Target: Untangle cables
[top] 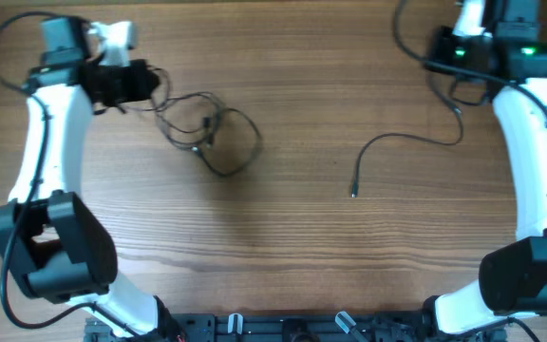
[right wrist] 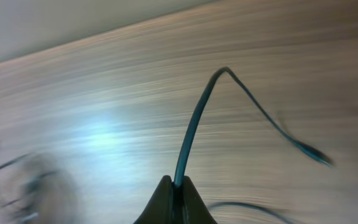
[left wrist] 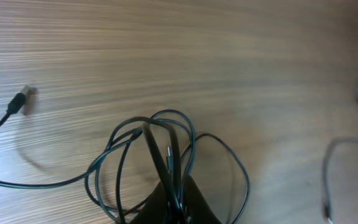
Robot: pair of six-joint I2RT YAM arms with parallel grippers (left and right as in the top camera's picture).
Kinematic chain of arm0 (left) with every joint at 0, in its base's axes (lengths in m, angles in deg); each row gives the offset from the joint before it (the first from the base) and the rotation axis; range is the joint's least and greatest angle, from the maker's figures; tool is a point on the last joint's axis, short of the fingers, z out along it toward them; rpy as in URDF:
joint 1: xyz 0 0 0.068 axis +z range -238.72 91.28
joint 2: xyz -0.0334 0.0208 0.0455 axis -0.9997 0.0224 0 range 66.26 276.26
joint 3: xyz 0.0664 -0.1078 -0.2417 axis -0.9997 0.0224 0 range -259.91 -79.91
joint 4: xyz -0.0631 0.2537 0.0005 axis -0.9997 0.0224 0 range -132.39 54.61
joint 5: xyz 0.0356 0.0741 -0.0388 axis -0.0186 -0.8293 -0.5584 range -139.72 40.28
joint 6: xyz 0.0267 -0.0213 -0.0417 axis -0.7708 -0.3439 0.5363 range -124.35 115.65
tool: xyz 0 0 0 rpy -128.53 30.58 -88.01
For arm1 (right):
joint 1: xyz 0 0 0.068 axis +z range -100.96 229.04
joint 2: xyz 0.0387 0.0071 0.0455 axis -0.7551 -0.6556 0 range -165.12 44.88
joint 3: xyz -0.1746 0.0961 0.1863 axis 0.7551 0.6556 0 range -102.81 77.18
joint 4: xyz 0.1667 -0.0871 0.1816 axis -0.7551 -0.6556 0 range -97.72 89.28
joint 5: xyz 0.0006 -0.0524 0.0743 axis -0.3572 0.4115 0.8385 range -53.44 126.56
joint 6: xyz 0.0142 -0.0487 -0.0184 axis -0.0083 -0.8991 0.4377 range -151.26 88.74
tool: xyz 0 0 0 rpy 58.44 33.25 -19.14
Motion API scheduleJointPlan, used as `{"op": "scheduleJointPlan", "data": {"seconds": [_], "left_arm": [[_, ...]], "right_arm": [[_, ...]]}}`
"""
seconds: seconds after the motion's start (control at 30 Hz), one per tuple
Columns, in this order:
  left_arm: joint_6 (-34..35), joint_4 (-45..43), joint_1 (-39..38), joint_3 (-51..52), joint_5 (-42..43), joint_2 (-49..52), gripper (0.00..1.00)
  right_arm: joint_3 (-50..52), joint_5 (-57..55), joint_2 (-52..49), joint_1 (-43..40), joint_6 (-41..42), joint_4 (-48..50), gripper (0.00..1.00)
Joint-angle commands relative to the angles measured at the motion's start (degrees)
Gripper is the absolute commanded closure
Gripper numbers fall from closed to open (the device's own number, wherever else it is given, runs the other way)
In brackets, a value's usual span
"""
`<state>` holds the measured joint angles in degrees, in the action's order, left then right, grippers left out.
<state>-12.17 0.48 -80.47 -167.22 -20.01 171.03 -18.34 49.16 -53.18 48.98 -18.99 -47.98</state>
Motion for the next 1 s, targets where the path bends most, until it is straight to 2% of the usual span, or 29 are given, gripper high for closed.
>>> {"op": "scheduleJointPlan", "data": {"seconds": [0.0,0.27,0.4,0.53,0.63,0.67,0.77,0.8,0.87,0.9,0.97], "left_arm": [[0.74,-0.17,-7.37,-0.70,1.95,-1.29,0.94],[0.76,-1.07,-16.41,-0.79,1.77,-1.36,0.93],[2.34,-1.77,-17.42,-0.85,1.79,-1.40,0.78],[2.32,-1.44,-18.03,-0.85,2.56,-1.42,0.75],[2.32,-1.44,-18.84,-0.85,2.67,-1.57,0.59],[2.32,-1.46,-19.23,-0.85,2.64,-1.70,0.49],[2.34,-0.98,-19.61,-0.85,2.54,-2.78,0.45],[2.84,-0.72,-19.61,-0.85,1.75,-3.21,0.32],[4.48,-0.39,-19.61,-0.85,-2.40,-4.13,0.24],[4.48,-0.02,-19.61,-0.85,-4.94,-4.94,0.16],[4.44,0.98,-19.61,-0.85,-5.64,-6.60,0.09]], "right_arm": [[-1.38,10.97,-0.85,2.73,1.49,0.74,0.95],[-1.38,14.49,-0.85,3.43,1.42,-0.98,0.96],[-1.38,14.05,-0.85,3.43,1.31,-1.88,0.95],[-1.38,14.03,-0.85,3.43,1.33,-2.38,0.95],[-1.38,14.01,-0.85,3.43,1.22,-2.36,0.95],[-1.38,13.31,-0.85,3.43,1.25,-2.45,0.96],[-1.38,10.10,-0.83,3.43,0.66,-3.21,0.95],[-1.38,9.70,-0.83,3.43,0.00,-3.26,0.95],[-1.40,8.41,-0.52,3.43,-0.20,-3.06,0.95],[-1.57,6.54,0.17,3.43,-0.13,-2.91,0.95],[-2.86,3.69,1.38,3.43,-0.11,-3.02,0.95]]}}
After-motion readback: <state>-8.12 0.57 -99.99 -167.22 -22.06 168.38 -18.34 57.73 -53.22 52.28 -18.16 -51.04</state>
